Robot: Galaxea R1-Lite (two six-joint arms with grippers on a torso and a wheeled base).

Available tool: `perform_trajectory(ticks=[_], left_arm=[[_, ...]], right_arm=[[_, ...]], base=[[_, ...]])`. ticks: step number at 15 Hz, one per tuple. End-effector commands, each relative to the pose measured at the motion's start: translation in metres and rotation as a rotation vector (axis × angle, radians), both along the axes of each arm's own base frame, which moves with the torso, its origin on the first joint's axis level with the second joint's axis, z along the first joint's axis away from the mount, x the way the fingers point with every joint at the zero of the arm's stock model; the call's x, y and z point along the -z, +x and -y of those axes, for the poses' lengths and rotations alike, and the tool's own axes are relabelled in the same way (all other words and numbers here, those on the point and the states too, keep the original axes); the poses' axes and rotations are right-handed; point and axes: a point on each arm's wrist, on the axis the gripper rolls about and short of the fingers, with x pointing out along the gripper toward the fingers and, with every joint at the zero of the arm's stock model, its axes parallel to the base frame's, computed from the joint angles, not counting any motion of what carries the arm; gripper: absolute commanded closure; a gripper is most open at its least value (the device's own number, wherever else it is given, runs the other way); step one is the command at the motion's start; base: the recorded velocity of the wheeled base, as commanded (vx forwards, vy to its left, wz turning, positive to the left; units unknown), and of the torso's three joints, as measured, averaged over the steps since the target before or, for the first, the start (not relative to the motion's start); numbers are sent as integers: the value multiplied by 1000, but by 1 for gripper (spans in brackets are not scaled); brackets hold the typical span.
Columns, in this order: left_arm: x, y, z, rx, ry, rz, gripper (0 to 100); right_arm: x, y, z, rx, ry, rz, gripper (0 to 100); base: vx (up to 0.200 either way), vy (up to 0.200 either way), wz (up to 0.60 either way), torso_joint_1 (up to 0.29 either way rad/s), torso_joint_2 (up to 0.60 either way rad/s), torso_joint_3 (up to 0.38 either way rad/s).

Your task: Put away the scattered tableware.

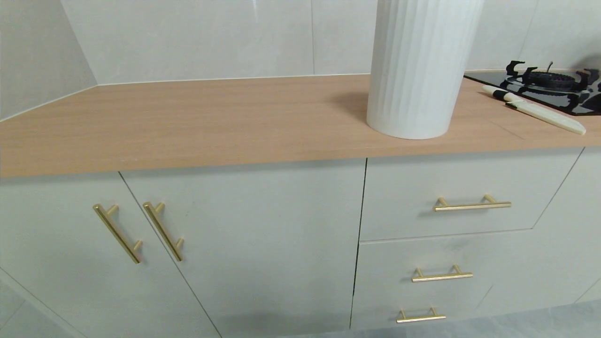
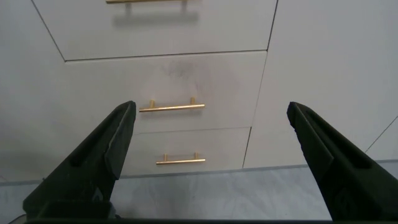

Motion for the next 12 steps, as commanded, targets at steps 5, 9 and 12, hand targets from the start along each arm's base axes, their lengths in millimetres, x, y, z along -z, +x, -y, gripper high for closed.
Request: perform_trajectory(ticks=[5,9,12], left_arm=[[0,0,0,-1,-1,-2,0],[0,0,0,-1,-1,-1,0],[0,0,0,-1,-1,-1,0]], right_arm=[[0,0,0,1,0,-1,0],[0,0,0,1,0,-1,0],[0,0,0,1,0,-1,0]], base=[[0,0,0,0,0,0],[0,0,300,1,0,1],[0,0,200,-1,1,1]])
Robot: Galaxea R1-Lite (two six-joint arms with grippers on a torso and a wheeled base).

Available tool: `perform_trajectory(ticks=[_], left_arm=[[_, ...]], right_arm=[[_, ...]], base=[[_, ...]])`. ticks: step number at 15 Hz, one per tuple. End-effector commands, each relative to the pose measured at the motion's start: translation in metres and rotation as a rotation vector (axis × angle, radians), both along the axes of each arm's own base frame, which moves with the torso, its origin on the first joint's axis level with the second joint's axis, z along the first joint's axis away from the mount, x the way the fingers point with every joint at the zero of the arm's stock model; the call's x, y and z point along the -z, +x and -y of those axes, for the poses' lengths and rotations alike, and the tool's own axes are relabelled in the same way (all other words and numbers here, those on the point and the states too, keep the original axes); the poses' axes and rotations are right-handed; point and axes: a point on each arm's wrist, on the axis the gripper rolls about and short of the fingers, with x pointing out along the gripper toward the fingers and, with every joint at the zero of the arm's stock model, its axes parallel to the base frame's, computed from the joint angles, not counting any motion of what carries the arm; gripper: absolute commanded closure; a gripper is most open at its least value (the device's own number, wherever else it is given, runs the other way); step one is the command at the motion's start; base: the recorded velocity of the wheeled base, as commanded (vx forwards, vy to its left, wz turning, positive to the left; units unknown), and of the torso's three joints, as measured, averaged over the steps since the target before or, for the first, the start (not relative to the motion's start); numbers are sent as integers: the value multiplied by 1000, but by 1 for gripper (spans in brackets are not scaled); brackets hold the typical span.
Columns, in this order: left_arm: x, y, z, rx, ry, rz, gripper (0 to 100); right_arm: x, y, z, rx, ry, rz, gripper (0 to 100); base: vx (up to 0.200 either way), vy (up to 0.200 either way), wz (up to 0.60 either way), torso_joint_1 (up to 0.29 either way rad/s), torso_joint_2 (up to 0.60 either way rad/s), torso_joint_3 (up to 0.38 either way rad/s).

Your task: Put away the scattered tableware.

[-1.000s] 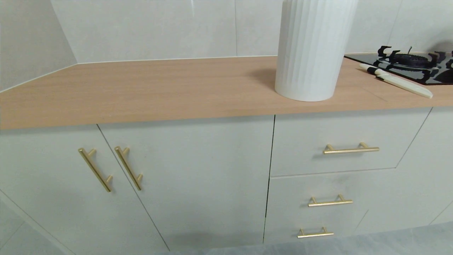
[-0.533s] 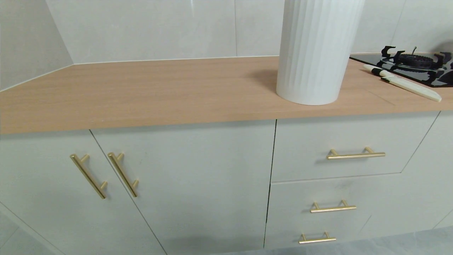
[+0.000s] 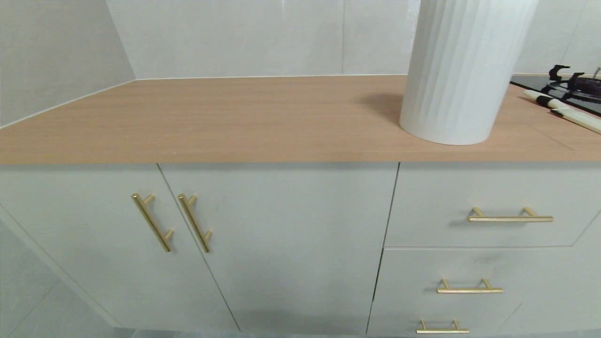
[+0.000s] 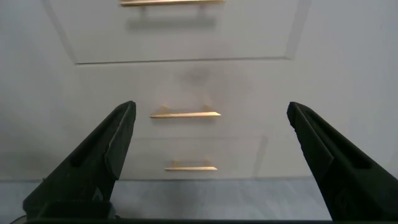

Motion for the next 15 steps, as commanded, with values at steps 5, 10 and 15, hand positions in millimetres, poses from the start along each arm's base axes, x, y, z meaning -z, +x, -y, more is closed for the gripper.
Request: perform_trajectory(ticks=[5,10,15], left_arm=[[0,0,0,0,-1,-3,0],[0,0,0,0,1,-2,0],[0,0,0,0,-1,-2,0]], right_arm=[[0,0,0,0,0,-1,0],[0,0,0,0,0,-1,0],[0,0,0,0,0,-1,0]], base=[[0,0,0,0,0,0],[0,-120,0,0,3,2],[0,-200,0,2,5,2]])
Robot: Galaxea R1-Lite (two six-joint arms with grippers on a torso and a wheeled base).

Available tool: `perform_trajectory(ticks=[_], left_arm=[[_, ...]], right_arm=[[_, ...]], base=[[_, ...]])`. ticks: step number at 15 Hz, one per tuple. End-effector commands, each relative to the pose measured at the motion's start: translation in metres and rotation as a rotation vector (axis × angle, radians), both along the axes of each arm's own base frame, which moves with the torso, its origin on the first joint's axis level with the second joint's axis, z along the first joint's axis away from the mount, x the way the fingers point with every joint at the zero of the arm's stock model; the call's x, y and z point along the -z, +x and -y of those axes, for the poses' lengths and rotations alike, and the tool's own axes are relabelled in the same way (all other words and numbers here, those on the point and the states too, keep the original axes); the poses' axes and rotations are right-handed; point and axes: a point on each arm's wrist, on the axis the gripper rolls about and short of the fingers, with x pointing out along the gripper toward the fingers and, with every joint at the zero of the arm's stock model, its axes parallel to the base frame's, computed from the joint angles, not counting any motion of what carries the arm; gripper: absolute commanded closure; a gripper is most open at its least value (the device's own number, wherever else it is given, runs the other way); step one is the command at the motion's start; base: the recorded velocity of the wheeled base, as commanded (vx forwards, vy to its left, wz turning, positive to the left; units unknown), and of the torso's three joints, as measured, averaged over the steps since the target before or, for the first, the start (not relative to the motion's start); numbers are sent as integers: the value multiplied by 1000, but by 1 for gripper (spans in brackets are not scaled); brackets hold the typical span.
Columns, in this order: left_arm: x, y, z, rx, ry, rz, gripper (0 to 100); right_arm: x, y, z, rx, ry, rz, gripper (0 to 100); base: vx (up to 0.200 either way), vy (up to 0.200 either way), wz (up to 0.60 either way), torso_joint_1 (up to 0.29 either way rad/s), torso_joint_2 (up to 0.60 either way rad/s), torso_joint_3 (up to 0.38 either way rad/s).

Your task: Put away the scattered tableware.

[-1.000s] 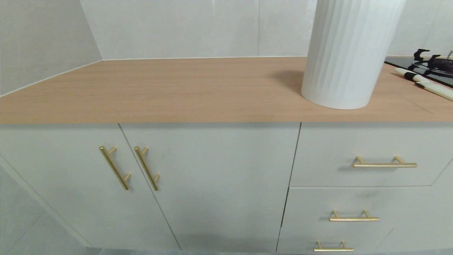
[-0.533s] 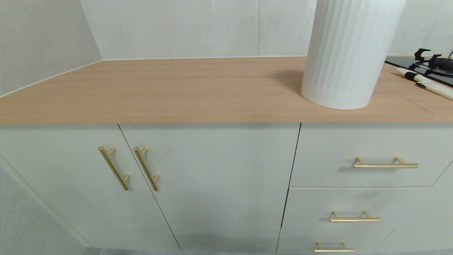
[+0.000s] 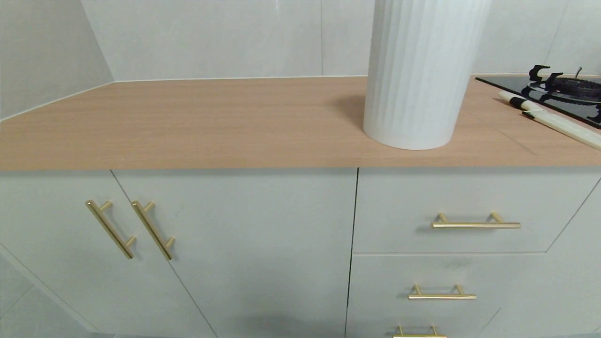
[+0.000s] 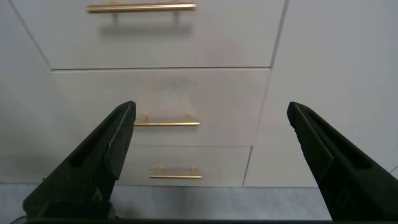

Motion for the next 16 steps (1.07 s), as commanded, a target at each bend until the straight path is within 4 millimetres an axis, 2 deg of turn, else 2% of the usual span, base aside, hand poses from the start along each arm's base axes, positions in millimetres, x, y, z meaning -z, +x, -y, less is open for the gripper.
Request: perform_trajectory(ticks=[1,2,16], left_arm=[[0,0,0,-1,-1,-2,0],[0,0,0,-1,-1,-2,0],[0,0,0,-1,-1,-3,0]], right_arm=[[0,0,0,-1,0,-1,0],[0,0,0,-1,0,-1,0],[0,0,0,-1,0,-1,0]], base=[[0,-200,0,7,7,7],[0,-200,0,2,7,2],[0,0,0,0,0,0]])
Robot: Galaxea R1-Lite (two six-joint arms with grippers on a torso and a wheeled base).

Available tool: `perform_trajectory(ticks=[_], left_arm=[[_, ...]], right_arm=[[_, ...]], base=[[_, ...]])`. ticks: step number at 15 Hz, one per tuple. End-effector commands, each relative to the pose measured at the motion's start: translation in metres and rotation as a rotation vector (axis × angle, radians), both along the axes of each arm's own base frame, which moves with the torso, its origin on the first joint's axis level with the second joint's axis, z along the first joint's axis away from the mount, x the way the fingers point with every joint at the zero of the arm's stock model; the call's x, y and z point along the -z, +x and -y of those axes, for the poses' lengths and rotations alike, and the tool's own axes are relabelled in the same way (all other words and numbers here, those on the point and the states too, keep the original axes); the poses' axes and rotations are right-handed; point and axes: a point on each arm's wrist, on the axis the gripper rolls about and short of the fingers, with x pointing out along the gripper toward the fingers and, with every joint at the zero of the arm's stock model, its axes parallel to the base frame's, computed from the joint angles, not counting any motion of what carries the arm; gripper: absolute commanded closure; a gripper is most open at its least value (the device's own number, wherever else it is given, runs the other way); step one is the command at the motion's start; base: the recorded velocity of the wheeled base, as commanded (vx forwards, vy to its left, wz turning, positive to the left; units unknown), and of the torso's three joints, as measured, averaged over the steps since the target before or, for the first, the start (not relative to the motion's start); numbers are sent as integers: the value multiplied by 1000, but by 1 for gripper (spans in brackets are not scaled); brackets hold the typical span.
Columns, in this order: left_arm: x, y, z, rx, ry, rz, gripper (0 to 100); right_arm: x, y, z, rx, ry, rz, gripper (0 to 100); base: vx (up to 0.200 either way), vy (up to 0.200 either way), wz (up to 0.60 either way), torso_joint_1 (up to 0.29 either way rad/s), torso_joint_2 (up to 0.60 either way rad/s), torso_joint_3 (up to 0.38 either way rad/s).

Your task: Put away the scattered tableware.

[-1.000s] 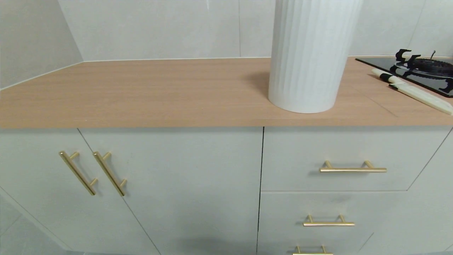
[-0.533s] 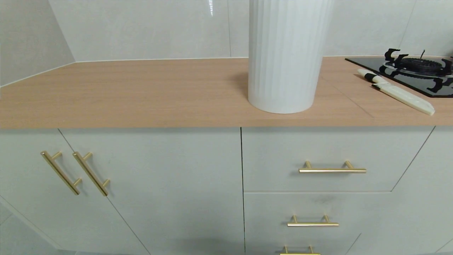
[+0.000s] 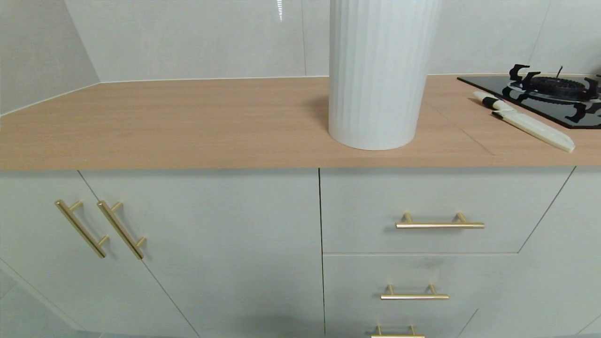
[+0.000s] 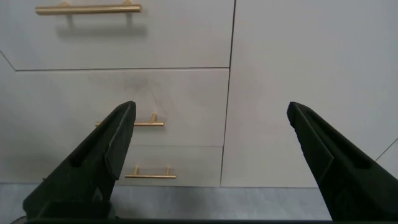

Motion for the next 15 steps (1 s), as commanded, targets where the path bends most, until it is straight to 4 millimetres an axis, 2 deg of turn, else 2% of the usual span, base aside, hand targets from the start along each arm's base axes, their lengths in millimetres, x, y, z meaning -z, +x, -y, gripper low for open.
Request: perform_trajectory(ticks=[1,5,8,15], left_arm=[[0,0,0,-1,0,1,0],[0,0,0,-1,0,-1,0],[0,0,0,-1,0,-1,0],[0,0,0,-1,0,1,0]], right_arm=[[0,0,0,0,0,-1,0],[0,0,0,0,0,-1,0],[0,0,0,0,0,-1,0],[0,0,0,0,0,-1,0]], base=[[0,0,0,46,-154,-100],[0,0,0,115,-284,-250],[0,0,0,82,-546,-281],[0,0,0,231,-469,-274]])
